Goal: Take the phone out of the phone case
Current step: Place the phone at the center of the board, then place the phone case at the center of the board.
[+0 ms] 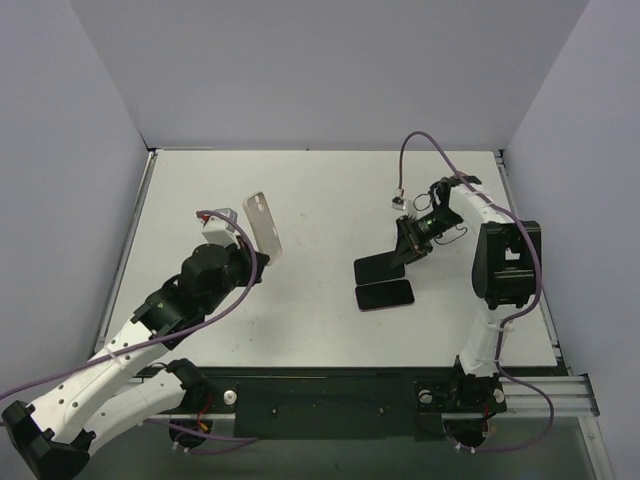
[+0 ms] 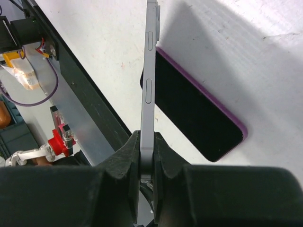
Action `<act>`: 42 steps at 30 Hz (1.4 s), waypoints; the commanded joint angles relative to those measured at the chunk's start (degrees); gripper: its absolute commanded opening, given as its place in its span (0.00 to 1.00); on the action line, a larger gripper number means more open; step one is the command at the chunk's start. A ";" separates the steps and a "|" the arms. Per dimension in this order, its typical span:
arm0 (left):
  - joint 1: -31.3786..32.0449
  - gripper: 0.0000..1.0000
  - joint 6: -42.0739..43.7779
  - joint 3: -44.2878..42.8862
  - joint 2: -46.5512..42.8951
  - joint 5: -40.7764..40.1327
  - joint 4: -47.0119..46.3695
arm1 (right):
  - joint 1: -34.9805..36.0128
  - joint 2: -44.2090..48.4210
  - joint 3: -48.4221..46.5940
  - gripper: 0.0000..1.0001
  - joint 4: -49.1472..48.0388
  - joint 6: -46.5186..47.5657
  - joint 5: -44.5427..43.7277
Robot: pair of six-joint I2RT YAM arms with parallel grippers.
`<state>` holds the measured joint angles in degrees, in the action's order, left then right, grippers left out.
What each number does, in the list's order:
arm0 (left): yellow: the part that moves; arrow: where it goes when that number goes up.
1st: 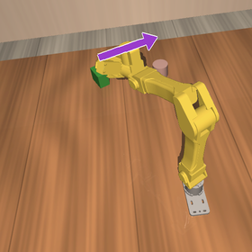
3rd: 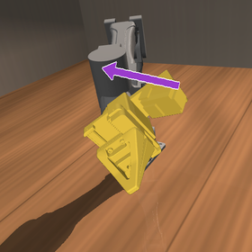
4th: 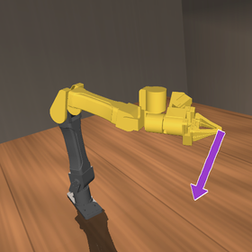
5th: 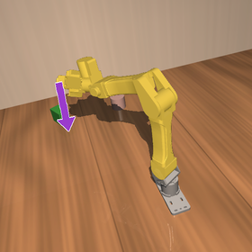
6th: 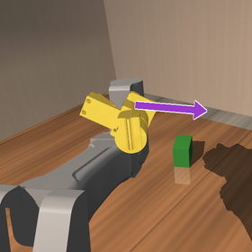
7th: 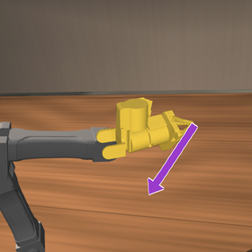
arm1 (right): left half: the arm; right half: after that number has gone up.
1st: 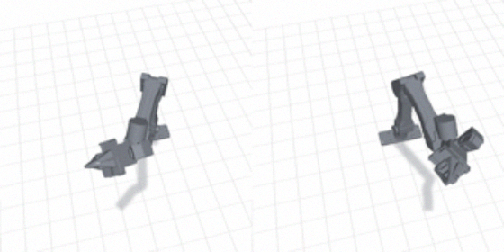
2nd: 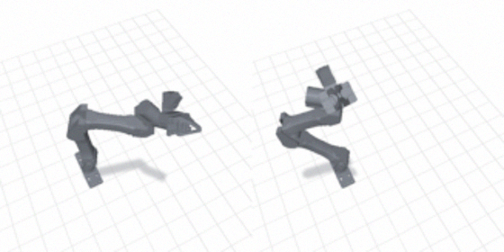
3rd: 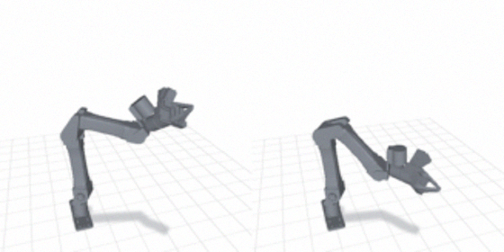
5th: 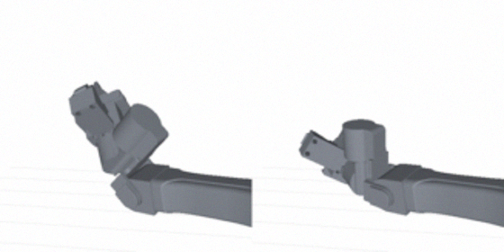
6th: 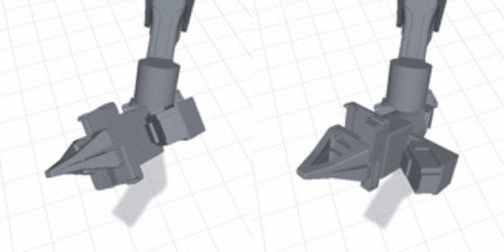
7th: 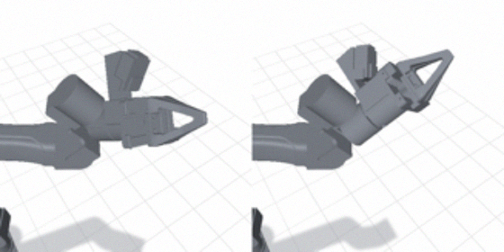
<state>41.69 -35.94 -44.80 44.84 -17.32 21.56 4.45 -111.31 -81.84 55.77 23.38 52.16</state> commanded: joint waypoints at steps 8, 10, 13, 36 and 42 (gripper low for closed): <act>1.11 0.00 0.96 -1.26 1.21 1.67 -3.89 | -1.46 -9.80 -9.03 0.09 10.06 8.35 4.45; 1.11 0.00 1.05 -1.52 1.48 2.55 -4.07 | -1.64 -10.68 -9.21 0.11 8.75 6.61 0.77; 1.20 0.00 0.79 -1.78 1.92 3.17 -4.25 | -2.25 -10.95 -8.78 0.14 4.55 2.49 -1.26; -2.58 0.00 -5.80 1.37 6.66 22.11 -19.50 | 2.48 11.58 -1.94 0.89 -18.14 -31.17 -47.37; -5.57 0.00 -10.10 4.28 8.50 34.45 -33.75 | 8.98 37.89 29.22 0.84 -60.34 -70.83 -12.91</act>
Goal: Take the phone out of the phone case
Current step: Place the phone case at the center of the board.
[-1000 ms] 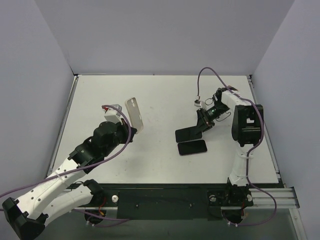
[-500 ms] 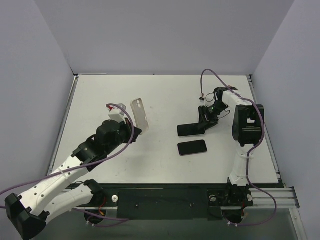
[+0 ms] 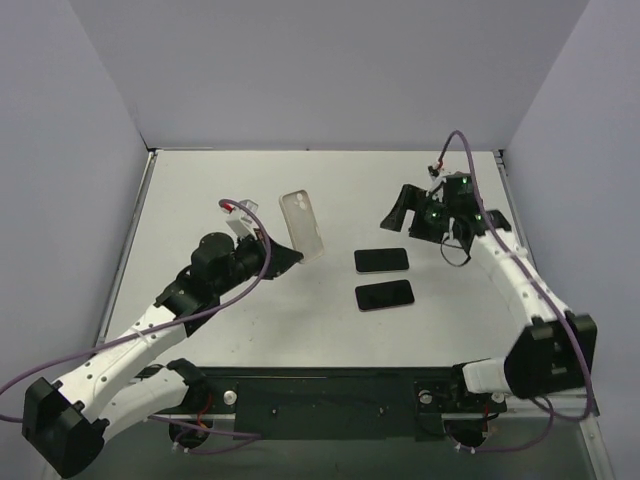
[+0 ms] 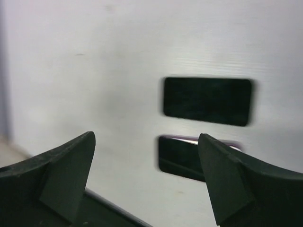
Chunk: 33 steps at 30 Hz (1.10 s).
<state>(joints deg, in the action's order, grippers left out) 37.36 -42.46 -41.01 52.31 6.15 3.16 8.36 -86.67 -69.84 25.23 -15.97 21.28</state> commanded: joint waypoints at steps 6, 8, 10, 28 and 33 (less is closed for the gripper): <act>-3.26 0.00 -14.65 3.22 6.38 23.01 -32.57 | 14.12 21.63 26.96 0.75 -57.33 -43.73 24.95; -3.70 0.00 -18.09 3.13 8.84 26.00 -34.96 | 15.28 22.07 26.51 0.74 -56.09 -42.40 25.57; -4.14 0.00 -20.47 3.04 10.60 28.38 -36.98 | 15.81 22.25 25.90 0.71 -56.17 -42.48 25.83; -6.69 0.84 -8.09 -5.76 1.83 -10.73 13.90 | 3.87 14.46 19.75 0.00 -32.79 -35.71 -21.08; -6.69 0.83 -6.23 -2.85 -2.56 -6.95 12.67 | -4.39 -6.01 3.45 0.00 -35.16 -31.86 -17.59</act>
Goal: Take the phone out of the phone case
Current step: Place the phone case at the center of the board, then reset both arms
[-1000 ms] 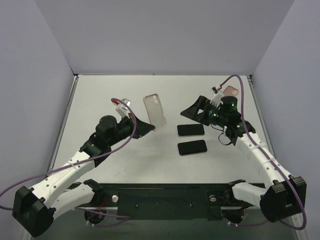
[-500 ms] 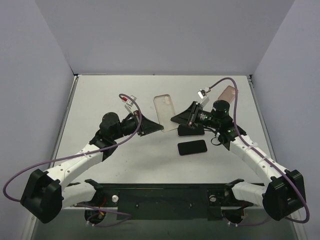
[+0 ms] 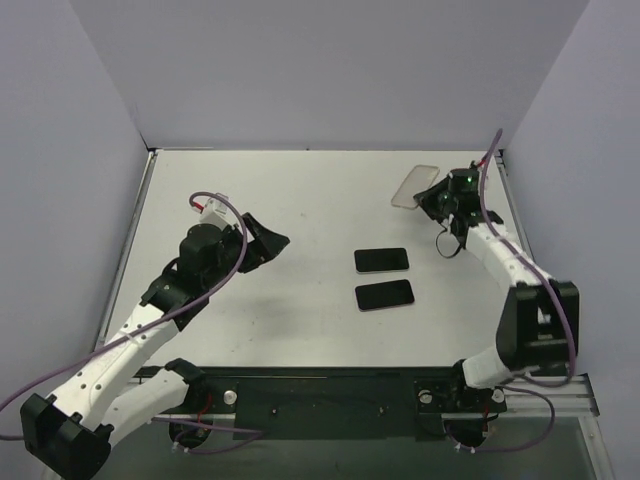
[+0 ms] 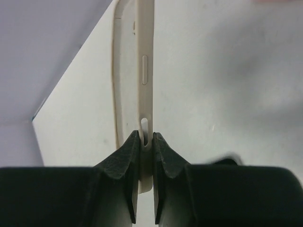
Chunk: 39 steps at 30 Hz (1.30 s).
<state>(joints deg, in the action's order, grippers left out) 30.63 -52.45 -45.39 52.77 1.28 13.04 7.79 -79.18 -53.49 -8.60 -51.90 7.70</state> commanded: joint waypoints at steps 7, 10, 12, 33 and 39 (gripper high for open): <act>-0.05 0.82 5.33 0.30 -7.24 -1.28 6.64 | -7.53 -38.65 -36.91 0.04 0.60 7.17 3.09; -0.05 0.82 5.69 0.47 -9.00 -1.72 7.00 | -7.62 -44.03 -43.87 0.48 6.98 8.03 3.82; -0.05 0.83 5.69 0.56 -9.44 -1.28 6.39 | -7.62 -42.65 -45.03 0.77 13.22 10.32 -0.12; 0.30 0.82 7.62 -0.67 -4.70 -5.49 0.94 | 8.91 50.30 13.15 0.97 29.60 22.64 -35.29; 0.39 0.83 7.18 -1.81 -5.75 -8.66 2.07 | 8.91 64.30 13.95 0.99 31.36 22.54 -37.41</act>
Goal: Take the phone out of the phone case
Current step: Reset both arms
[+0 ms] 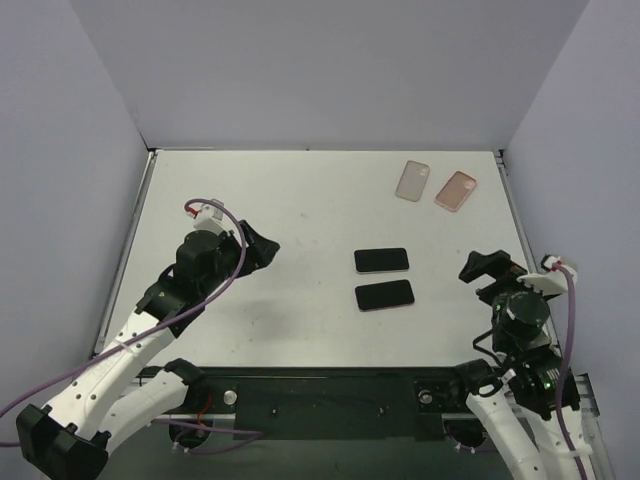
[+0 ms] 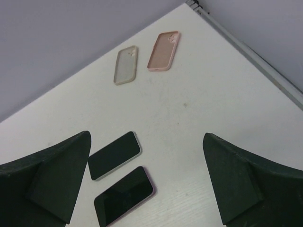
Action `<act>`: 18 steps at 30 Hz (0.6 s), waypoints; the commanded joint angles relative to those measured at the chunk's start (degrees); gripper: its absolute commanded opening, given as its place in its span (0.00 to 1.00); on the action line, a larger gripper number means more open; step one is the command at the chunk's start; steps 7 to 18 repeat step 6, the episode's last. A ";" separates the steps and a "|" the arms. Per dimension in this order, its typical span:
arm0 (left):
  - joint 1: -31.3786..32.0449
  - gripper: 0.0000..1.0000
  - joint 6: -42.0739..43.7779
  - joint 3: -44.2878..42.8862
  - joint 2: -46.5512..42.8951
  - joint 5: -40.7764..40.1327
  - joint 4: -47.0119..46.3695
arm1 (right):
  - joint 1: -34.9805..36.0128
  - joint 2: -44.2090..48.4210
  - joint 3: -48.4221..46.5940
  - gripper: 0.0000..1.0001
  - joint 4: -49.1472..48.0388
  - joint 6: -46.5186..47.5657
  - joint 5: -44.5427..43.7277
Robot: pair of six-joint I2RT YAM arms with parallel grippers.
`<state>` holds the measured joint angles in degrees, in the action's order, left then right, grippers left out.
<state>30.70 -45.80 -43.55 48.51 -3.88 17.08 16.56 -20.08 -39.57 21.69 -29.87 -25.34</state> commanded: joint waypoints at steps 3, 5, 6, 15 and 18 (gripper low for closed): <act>0.33 0.83 1.06 -4.44 -3.68 -6.48 -0.91 | 0.14 10.21 0.11 0.99 0.28 1.56 -5.67; 0.33 0.83 1.68 -5.22 -5.18 -8.41 0.23 | 0.14 12.15 -0.24 0.99 0.02 1.65 -7.60; 0.33 0.83 1.94 -6.01 -6.14 -9.12 1.19 | 0.06 12.43 -0.68 0.99 -0.25 1.48 -8.22; 0.33 0.83 1.94 -6.01 -6.14 -9.12 1.19 | 0.06 12.43 -0.68 0.99 -0.25 1.48 -8.22; 0.33 0.83 1.94 -6.01 -6.14 -9.12 1.19 | 0.06 12.43 -0.68 0.99 -0.25 1.48 -8.22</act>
